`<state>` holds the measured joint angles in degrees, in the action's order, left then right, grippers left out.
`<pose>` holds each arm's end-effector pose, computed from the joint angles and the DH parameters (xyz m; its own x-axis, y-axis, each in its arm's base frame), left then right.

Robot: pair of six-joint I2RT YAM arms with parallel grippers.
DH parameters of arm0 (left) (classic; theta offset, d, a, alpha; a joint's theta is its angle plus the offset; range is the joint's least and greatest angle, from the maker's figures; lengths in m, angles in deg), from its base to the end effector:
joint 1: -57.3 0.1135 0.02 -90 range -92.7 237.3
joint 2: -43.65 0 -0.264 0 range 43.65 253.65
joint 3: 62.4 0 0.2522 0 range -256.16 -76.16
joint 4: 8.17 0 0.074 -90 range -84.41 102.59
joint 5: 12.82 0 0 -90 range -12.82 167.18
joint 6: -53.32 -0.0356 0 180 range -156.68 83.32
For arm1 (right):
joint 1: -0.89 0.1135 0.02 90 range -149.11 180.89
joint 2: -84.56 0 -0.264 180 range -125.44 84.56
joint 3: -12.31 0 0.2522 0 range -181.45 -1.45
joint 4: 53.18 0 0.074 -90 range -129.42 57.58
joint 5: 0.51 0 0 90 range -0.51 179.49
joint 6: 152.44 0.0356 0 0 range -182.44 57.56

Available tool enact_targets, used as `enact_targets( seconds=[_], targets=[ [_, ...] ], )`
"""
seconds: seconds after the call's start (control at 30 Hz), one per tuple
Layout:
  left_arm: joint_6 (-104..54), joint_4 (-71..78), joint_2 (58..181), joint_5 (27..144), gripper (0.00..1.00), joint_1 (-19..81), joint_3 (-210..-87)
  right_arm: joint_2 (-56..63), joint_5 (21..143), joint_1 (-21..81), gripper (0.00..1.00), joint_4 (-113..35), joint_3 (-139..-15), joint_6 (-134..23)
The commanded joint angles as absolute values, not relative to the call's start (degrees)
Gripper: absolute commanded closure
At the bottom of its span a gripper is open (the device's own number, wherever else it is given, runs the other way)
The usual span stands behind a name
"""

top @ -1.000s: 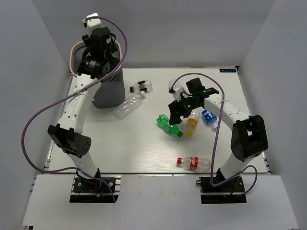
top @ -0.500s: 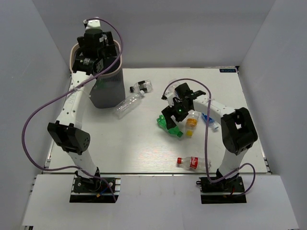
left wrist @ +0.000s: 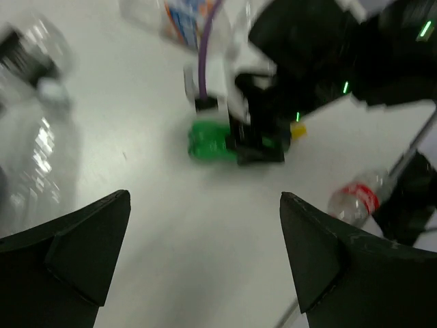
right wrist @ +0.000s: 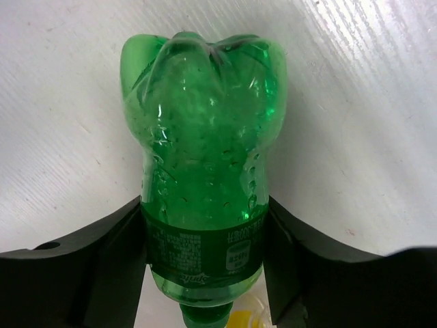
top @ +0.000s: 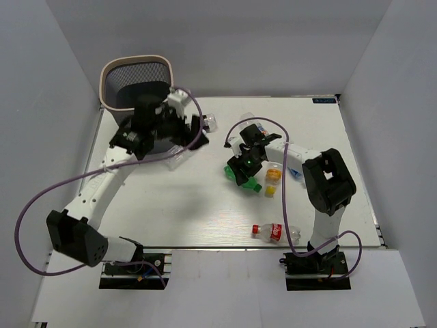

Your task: Put the plastic bottles in the bin

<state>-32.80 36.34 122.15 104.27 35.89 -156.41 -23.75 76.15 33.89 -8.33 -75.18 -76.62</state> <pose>0.2760 -0.1256 0.3884 -0.4974 0.1303 -0.8577 0.6637 0.6939 -0.2795 0.3171 0.2157 0.1755 -0.5916 -0.6684 -0.4509 -0.7783 0.6194 0.1029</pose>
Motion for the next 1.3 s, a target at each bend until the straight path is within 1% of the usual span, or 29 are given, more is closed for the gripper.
enact_targets(
  seconds=[0.0, 0.03, 0.07, 0.13, 0.17, 0.2, 0.27, 0.37, 0.4, 0.43, 0.47, 0.53, 0.57, 0.6, 0.67, 0.7, 0.73, 0.8, 0.83, 0.87, 0.9, 0.93, 1.0, 1.07, 1.17, 1.27],
  targets=[
    [-33.42, 39.68, 116.61, 106.72, 0.0, 34.89, -147.72, -20.82, 75.7, 33.15, 0.94, -6.47, -77.12, -79.31],
    [-33.42, 40.48, 115.56, 104.62, 0.0, 33.59, -145.61, -19.34, 75.43, 32.45, 1.0, -4.89, -78.25, -80.01],
    [-33.42, 41.01, 113.28, 103.82, 0.0, 33.57, -140.98, -18.63, 75.43, 31.93, 1.0, -3.4, -83.23, -80.37],
    [-32.55, 41.62, 111.07, 101.53, 0.0, 32.17, -135.0, -18.09, 75.43, 30.95, 1.0, -1.11, -87.73, -81.6],
    [-32.55, 41.63, 110.11, 101.0, 0.0, 32.17, -133.3, -18.18, 75.26, 30.69, 1.0, -0.58, -96.02, -82.12],
    [-31.94, 41.63, 108.53, 100.04, 0.0, 31.56, -131.98, -18.88, 75.26, 30.34, 1.0, 0.91, -99.07, -82.13],
    [-31.31, 42.24, 107.64, 98.45, 0.0, 31.03, -129.34, -21.07, 74.74, 30.34, 1.0, 1.62, -110.55, -82.22],
    [-30.79, 42.77, 107.63, 96.78, 0.0, 30.41, -126.53, -23.44, 72.89, 30.6, 1.0, -0.56, -119.56, -83.01],
    [-30.79, 42.77, 108.24, 96.78, 0.0, 29.8, -125.91, -24.06, 69.84, 30.78, 1.0, -3.09, -123.75, -83.44],
    [-30.0, 42.77, 108.25, 96.78, 0.0, 29.79, -124.86, -24.16, 68.33, 30.86, 1.0, -5.03, -124.05, -83.53],
    [-29.39, 42.08, 108.86, 97.39, 0.0, 29.79, -124.85, -23.98, 63.09, 30.87, 1.0, -10.27, -124.23, -83.45],
    [-28.24, 41.45, 108.86, 97.92, 0.0, 29.09, -123.27, -23.37, 59.8, 31.22, 1.0, -23.61, -122.04, -82.14],
    [-27.19, 40.06, 108.86, 97.92, 0.0, 28.48, -123.27, -22.15, 57.52, 31.39, 1.0, -27.51, -120.9, -80.91],
    [-27.18, 39.53, 108.26, 97.92, 0.0, 28.47, -122.75, -21.79, 54.2, 31.74, 1.0, -41.04, -117.15, -76.98],
    [-26.39, 38.82, 107.73, 97.92, 0.0, 27.95, -122.74, -21.78, 51.28, 32.09, 1.0, -50.53, -113.36, -73.71],
    [-25.87, 38.82, 107.72, 97.92, 0.0, 27.43, -122.74, -22.57, 50.91, 32.44, 1.0, -54.58, -112.38, -68.99],
    [-25.87, 38.82, 107.72, 97.92, 0.0, 27.42, -122.74, -23.53, 50.13, 32.97, 1.0, -65.06, -113.85, -67.73],
    [-25.87, 38.82, 107.72, 97.92, 0.0, 27.42, -122.74, -29.05, 50.03, 33.76, 1.0, -70.33, -117.36, -63.01],
    [-25.87, 38.82, 108.33, 97.92, 0.0, 26.9, -122.74, -30.64, 50.99, 34.2, 1.0, -73.23, -123.21, -61.32],
    [-25.87, 38.82, 108.34, 97.92, 0.0, 26.89, -122.74, -32.14, 51.17, 34.38, 1.0, -77.35, -124.74, -59.04],
    [-25.87, 38.82, 108.34, 97.92, 0.0, 26.37, -122.74, -36.24, 51.52, 34.82, 1.0, -79.3, -126.07, -58.06],
    [-25.87, 38.82, 109.03, 97.92, 0.0, 26.37, -123.26, -37.76, 51.79, 35.08, 1.0, -79.06, -132.17, -58.13],
    [-25.87, 39.34, 109.04, 97.92, 0.0, 25.84, -123.27, -42.85, 53.63, 36.48, 1.0, -78.62, -137.73, -57.96],
    [-25.34, 39.34, 109.57, 97.92, 0.0, 25.22, -123.79, -44.45, 54.16, 37.37, 1.0, -80.89, -138.91, -58.57],
    [-24.81, 39.34, 110.1, 97.92, 0.0, 24.61, -123.79, -45.07, 53.99, 39.12, 1.0, -85.63, -135.41, -59.63],
    [-24.81, 39.34, 111.41, 97.92, 0.0, 23.3, -124.32, -46.74, 53.55, 40.71, 1.0, -89.07, -135.48, -59.72]
  ],
)
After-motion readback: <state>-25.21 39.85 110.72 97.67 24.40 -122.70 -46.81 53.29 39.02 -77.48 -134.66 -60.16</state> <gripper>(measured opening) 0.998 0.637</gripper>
